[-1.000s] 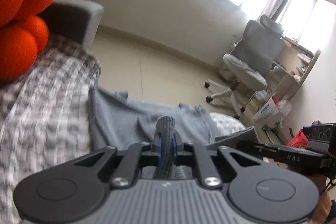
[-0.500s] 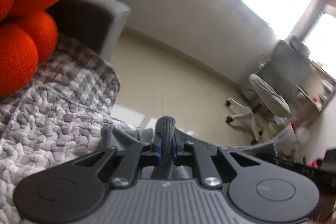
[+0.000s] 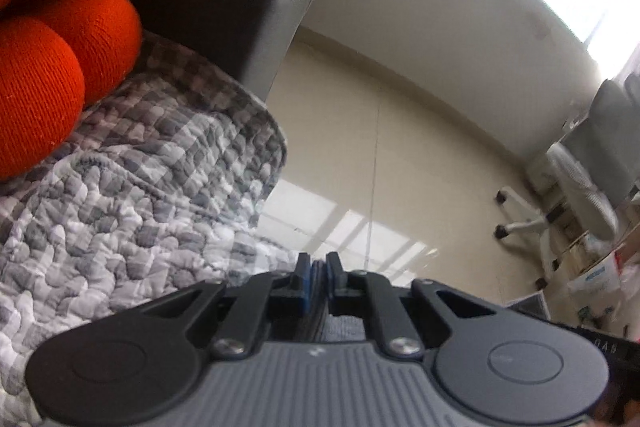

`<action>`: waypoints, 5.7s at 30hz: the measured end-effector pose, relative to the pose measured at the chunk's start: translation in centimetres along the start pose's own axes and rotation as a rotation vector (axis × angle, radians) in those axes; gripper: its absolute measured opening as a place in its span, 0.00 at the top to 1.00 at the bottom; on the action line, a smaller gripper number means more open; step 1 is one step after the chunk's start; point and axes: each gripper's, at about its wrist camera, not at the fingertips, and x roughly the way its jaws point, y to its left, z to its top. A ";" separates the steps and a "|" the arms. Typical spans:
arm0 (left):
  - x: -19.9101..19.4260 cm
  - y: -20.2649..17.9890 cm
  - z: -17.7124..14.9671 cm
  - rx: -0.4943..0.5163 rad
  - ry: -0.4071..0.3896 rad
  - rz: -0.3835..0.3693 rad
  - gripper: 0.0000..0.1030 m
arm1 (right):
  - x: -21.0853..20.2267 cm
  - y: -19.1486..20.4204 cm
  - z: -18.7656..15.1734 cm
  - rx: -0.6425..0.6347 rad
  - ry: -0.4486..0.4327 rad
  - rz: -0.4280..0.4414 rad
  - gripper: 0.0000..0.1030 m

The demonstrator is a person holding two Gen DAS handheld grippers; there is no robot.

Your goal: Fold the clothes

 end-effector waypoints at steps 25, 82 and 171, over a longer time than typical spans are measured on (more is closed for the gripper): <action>-0.1 -1.0 0.0 0.084 -0.052 -0.073 0.93 | -2.7 0.2 -1.6 -0.071 -0.154 -0.013 0.90; -13.5 -0.3 -14.2 0.078 0.059 0.170 0.87 | -10.9 3.8 -12.3 -0.008 -0.014 -0.268 0.64; -15.4 2.7 -15.7 -0.195 0.139 0.065 0.35 | -15.6 -1.2 -14.8 0.399 0.097 -0.061 0.52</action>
